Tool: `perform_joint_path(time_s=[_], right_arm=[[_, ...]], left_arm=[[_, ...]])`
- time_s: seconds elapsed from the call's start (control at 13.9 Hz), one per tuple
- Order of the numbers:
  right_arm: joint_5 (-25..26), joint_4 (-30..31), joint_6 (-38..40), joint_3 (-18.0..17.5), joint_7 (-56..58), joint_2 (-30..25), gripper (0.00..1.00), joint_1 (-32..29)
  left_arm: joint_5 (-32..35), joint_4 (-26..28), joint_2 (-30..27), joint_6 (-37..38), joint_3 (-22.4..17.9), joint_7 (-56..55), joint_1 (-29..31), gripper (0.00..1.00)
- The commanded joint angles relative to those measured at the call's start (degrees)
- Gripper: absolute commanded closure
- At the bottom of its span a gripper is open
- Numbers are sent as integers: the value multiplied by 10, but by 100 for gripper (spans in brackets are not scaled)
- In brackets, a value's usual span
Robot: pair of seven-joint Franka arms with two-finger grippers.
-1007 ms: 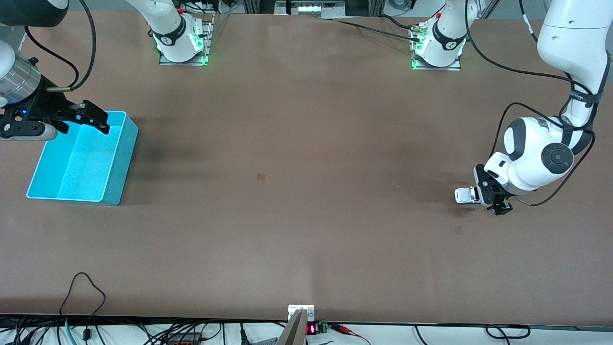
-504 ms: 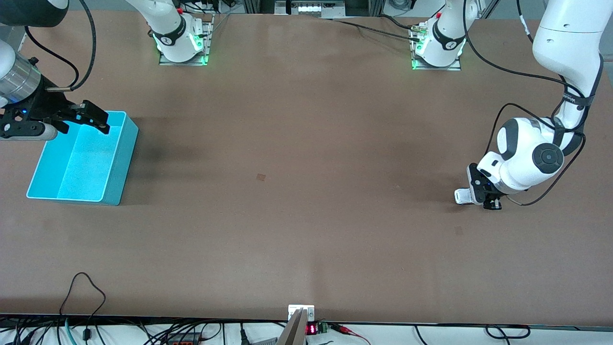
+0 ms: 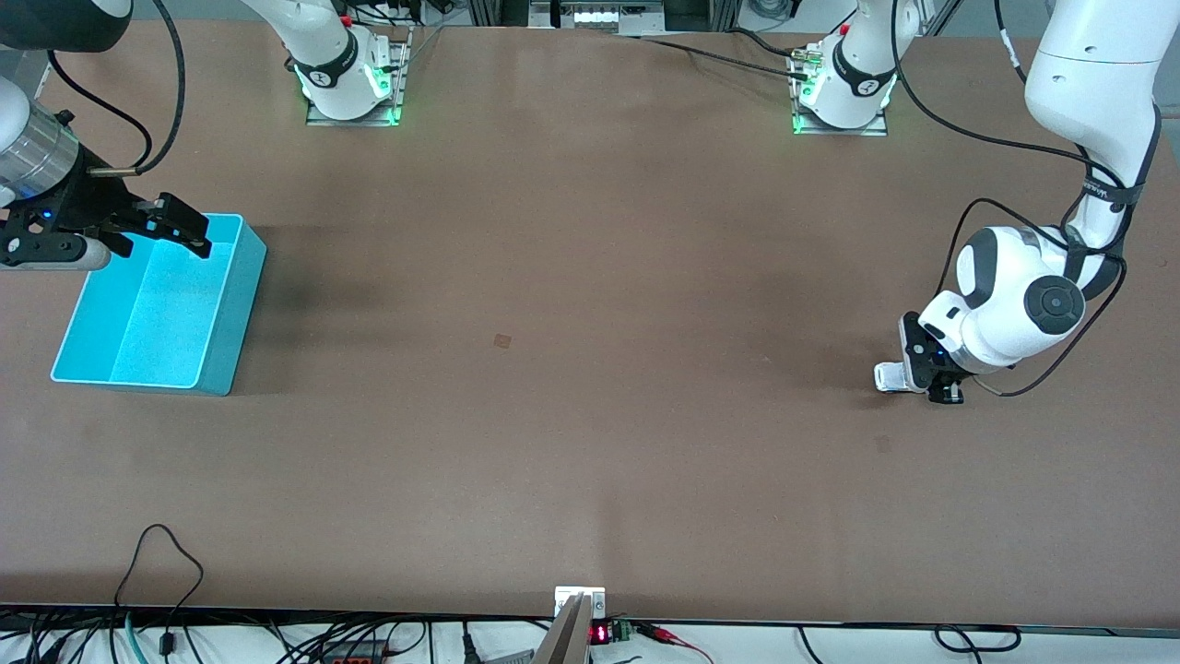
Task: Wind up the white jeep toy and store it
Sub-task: 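Lower the left gripper and grasp the white jeep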
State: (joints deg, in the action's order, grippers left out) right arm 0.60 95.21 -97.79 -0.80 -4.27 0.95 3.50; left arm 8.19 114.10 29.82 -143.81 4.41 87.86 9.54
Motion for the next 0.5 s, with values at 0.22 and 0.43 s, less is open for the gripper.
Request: perform_joint_path(time_s=[0.22, 0.43], right_arm=[[4, 5, -2, -2, -6, -6, 0, 2], [4, 5, -2, -2, -6, -6, 0, 2]], left_arm=[[4, -5, 24, 0, 5, 52, 51, 78], [4, -5, 32, -2, 5, 86, 86, 78]])
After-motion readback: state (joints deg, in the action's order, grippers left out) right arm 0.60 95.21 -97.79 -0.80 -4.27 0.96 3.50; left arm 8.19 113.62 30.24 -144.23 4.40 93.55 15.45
